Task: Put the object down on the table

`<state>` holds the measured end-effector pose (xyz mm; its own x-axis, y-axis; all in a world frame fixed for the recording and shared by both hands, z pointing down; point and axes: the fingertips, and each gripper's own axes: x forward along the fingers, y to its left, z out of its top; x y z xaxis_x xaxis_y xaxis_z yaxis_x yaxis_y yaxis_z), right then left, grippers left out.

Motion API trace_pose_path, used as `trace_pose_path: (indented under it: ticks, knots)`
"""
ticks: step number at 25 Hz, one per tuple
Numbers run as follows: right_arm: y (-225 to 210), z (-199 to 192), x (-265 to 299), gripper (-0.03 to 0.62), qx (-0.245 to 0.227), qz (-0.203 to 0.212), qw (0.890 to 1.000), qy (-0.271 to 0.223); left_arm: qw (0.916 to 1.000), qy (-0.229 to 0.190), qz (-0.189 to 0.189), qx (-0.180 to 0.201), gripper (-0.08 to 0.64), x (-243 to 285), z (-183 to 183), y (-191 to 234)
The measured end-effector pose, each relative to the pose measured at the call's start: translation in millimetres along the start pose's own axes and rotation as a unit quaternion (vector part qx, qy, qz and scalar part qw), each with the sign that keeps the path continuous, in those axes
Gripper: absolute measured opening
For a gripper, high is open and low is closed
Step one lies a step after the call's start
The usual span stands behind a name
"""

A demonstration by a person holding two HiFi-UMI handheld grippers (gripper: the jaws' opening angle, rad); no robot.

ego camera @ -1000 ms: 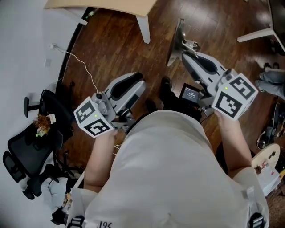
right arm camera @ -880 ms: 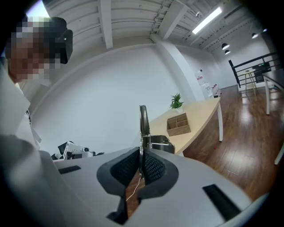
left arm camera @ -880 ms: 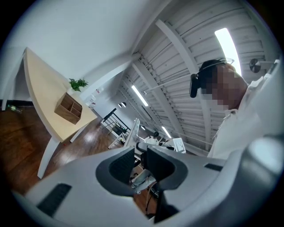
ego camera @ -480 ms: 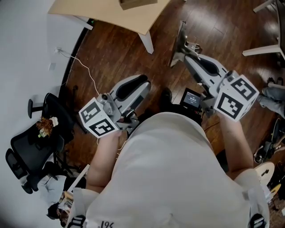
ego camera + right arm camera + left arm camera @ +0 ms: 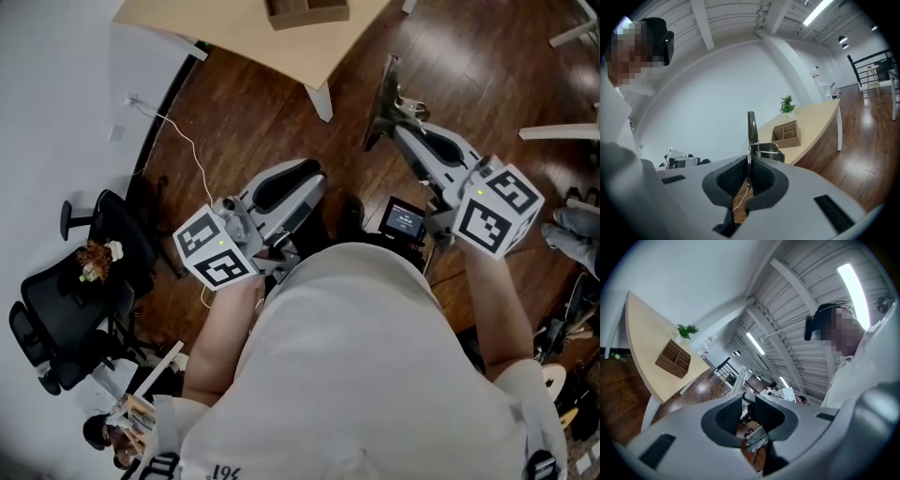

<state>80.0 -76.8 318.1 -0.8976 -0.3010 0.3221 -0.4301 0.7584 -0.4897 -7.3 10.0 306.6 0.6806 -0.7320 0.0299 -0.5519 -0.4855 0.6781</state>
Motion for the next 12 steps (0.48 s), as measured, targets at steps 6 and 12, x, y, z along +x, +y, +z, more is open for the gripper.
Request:
trace_pose_path:
  ticks: [6,12]
  knots:
    - [-7,12,49,0.005,0.001,-0.018,1.0,-0.006,0.9998,0.009,-0.019,-0.003,0.084,-7,29,49]
    - [-28,44,80,0.005,0.01,-0.056,0.998,-0.019,0.9986,0.027,-0.046,-0.001,0.083,5,75,86]
